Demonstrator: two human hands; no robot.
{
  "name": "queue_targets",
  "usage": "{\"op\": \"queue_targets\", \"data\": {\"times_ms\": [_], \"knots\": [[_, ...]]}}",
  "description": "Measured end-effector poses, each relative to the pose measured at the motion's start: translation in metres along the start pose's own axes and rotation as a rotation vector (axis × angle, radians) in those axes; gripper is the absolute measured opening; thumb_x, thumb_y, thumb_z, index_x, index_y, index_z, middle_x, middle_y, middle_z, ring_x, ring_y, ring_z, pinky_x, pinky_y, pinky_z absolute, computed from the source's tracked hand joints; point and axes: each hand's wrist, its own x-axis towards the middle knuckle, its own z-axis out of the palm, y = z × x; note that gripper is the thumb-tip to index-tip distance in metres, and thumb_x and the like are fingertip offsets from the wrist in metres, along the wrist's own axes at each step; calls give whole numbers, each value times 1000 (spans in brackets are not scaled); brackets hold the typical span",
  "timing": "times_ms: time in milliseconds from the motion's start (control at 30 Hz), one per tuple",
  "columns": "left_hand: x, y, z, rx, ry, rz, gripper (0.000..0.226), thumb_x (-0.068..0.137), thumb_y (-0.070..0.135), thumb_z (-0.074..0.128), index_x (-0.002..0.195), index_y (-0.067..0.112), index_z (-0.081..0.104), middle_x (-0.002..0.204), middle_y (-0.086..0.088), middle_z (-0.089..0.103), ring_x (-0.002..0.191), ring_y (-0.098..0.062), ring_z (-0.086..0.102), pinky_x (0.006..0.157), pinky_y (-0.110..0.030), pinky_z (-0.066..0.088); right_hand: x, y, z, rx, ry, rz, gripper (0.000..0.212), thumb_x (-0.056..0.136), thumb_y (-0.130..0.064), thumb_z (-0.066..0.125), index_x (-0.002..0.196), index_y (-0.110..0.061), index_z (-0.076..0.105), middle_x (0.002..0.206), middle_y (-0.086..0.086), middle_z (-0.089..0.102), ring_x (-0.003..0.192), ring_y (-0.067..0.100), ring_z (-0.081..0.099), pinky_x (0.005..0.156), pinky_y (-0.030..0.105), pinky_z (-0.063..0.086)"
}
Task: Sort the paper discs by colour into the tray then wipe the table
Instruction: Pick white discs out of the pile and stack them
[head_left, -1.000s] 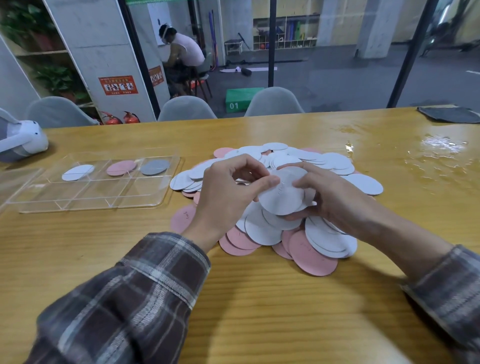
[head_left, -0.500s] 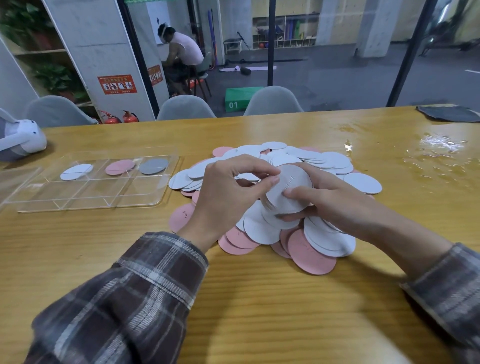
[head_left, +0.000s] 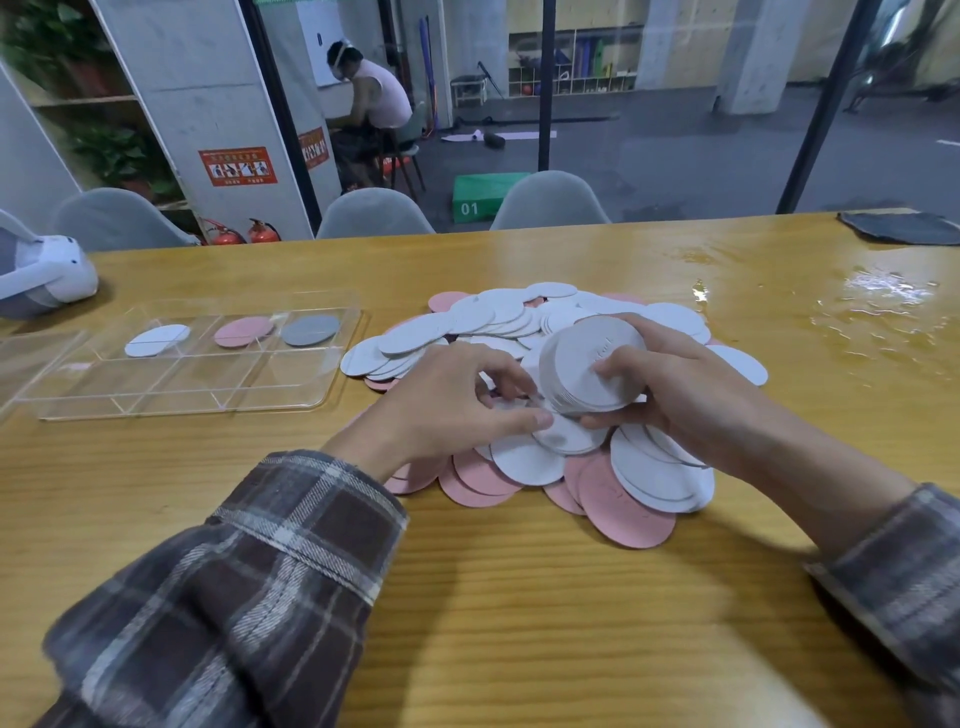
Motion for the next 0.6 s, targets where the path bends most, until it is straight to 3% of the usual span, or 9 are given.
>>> {"op": "queue_targets", "data": {"times_ms": [133, 233, 300, 400, 500, 600], "knots": [[-3, 4, 12, 93, 79, 7, 48, 65, 58, 92, 103, 33, 75, 92, 12, 67, 75, 6, 55, 69, -19, 41, 1, 0, -1, 15, 20, 9, 30, 96, -1, 53, 120, -13, 67, 121, 17, 69, 101, 31, 73, 79, 42, 64], [-2, 5, 20, 151, 112, 28, 57, 59, 69, 89, 101, 35, 72, 90, 16, 63, 85, 1, 57, 77, -28, 48, 1, -2, -2, 5, 35, -5, 29, 96, -2, 54, 119, -13, 68, 120, 16, 70, 103, 32, 72, 83, 44, 64], [-2, 6, 19, 153, 106, 44, 56, 60, 67, 90, 102, 34, 72, 88, 17, 63, 82, 3, 55, 75, -27, 47, 0, -2, -2, -5, 39, -17, 29, 96, -2, 54, 118, -14, 68, 117, 15, 71, 103, 31, 72, 82, 42, 64], [-4, 8, 16, 113, 82, 41, 55, 62, 56, 95, 107, 31, 73, 89, 17, 66, 80, 9, 52, 70, -14, 40, 0, -2, -3, -19, 36, -28, 29, 96, -3, 54, 118, -15, 68, 116, 16, 71, 102, 31, 72, 83, 44, 64], [-4, 7, 11, 19, 55, 2, 55, 61, 45, 99, 108, 30, 73, 92, 13, 71, 77, -1, 56, 70, -13, 44, 0, -3, -3, -20, 38, -33, 29, 95, -2, 54, 118, -14, 68, 118, 16, 70, 103, 31, 72, 85, 47, 63], [-2, 6, 5, -56, 37, -28, 53, 62, 33, 100, 108, 28, 73, 93, 9, 73, 81, -14, 62, 74, -22, 52, 0, -2, -3, -22, 48, -35, 27, 95, -3, 55, 116, -15, 69, 118, 16, 70, 106, 34, 70, 84, 47, 63]]}}
